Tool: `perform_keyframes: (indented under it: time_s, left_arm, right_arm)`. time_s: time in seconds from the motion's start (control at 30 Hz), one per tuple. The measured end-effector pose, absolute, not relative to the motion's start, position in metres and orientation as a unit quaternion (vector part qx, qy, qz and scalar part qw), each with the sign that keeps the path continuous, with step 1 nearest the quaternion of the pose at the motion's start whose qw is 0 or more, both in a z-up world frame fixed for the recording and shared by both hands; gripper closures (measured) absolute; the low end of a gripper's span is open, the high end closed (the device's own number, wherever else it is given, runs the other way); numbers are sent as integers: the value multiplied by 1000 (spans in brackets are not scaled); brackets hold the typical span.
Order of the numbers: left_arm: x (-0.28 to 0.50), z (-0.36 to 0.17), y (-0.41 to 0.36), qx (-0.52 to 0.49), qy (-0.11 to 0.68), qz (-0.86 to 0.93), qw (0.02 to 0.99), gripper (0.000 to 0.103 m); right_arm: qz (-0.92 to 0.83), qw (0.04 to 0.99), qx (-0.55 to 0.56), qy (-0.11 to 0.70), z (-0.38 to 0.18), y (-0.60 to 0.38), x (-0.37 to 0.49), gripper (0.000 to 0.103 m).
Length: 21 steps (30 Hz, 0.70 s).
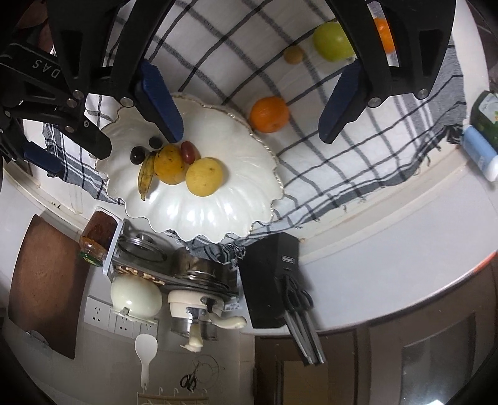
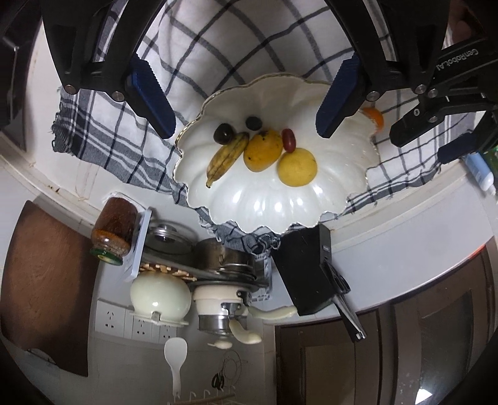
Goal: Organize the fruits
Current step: 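Withdraw both tools from the bowl back over the loose fruits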
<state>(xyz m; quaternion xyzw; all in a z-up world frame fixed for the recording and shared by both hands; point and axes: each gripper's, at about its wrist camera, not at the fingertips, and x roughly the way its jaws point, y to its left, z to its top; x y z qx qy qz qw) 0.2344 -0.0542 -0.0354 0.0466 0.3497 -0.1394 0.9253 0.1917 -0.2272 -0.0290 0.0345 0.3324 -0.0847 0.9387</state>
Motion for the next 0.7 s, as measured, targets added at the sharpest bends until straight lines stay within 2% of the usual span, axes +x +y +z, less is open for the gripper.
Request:
perform_keyframes:
  time_s: [0.3,0.7]
  left_arm:
    - [213,-24,-24,43,335,-113,934,4]
    - [196,-25,23,27,333,-86,939,2]
  right_arm:
    - [-79,942,27,324,-18,-202,176,7]
    - [-77,944,4,320,-13,-162,167,7]
